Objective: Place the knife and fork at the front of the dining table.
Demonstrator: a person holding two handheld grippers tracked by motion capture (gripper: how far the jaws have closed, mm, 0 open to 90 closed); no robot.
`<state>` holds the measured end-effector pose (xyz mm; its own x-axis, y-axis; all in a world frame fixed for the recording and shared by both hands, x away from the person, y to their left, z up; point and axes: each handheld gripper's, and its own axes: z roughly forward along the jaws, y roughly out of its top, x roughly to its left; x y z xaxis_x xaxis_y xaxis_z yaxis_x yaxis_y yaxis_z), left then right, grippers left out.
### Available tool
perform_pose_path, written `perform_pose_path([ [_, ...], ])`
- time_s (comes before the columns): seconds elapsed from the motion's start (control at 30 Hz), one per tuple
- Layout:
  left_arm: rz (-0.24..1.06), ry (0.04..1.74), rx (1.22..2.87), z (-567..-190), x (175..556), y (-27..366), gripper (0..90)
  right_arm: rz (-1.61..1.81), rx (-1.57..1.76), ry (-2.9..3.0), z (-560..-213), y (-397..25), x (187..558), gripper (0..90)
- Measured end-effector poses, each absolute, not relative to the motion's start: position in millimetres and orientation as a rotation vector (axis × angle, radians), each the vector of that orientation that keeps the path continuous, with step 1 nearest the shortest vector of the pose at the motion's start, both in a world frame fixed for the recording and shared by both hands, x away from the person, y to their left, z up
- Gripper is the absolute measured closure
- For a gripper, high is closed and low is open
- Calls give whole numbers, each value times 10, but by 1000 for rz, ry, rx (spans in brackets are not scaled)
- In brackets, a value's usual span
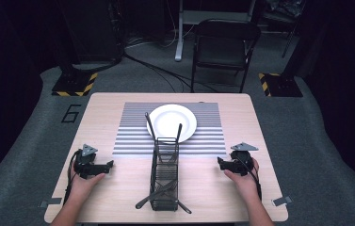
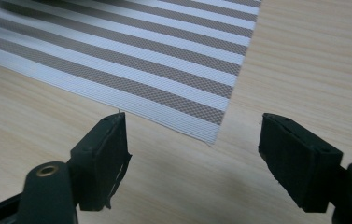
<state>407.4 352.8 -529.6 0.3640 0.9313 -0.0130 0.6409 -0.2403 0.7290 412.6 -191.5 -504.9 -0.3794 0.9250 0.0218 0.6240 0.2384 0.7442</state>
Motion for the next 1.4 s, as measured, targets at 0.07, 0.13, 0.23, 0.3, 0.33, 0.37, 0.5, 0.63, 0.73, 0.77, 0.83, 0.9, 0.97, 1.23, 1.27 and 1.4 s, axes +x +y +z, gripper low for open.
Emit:
perform_pose_path([
  [0.07,572,1358,1977,-5295,4074,3528,74,962,1402,2100,-5035,-1895,4119,266],
  [0.13,572,1359,1977,-5295,4074,3528,75,968,1365,2116,-4989,-1832,4075,306],
  [0.23,573,1358,1977,-5296,4074,3528,74,993,1352,2126,-4947,-1795,4052,325],
  [0.3,573,1358,1977,-5296,4074,3528,74,1039,1334,2137,-4905,-1767,4037,368],
  [0.33,573,1358,1977,-5295,4074,3528,74,1057,1324,2141,-4879,-1748,4026,381],
  [0.37,573,1358,1977,-5295,4074,3528,74,1055,1306,2152,-4850,-1733,4017,396],
  [0.5,573,1358,1977,-5296,4074,3527,74,1085,1275,2182,-4767,-1667,3987,432],
  [0.63,573,1358,1978,-5295,4074,3528,74,1096,1319,2201,-4712,-1612,3972,430],
  [0.73,573,1358,1977,-5296,4074,3528,74,1105,1329,2209,-4660,-1572,3971,443],
  [0.77,573,1358,1977,-5296,4074,3528,75,1101,1323,2215,-4640,-1561,3972,443],
  [0.83,573,1358,1977,-5295,4074,3528,74,1103,1303,2221,-4600,-1532,3969,447],
  [0.9,573,1358,1977,-5296,4074,3528,74,1102,1296,2229,-4578,-1514,3967,460],
  [0.97,573,1358,1977,-5295,4074,3528,74,1110,1272,2242,-4521,-1462,3972,482],
  [1.23,573,1358,1977,-5296,4074,3528,74,1158,1227,2284,-4367,-1287,4033,544],
  [1.27,573,1358,1977,-5296,4074,3528,74,1164,1219,2288,-4347,-1264,4042,551],
  [1.4,573,1358,1977,-5295,4074,3528,75,1176,1206,2303,-4288,-1196,4067,564],
])
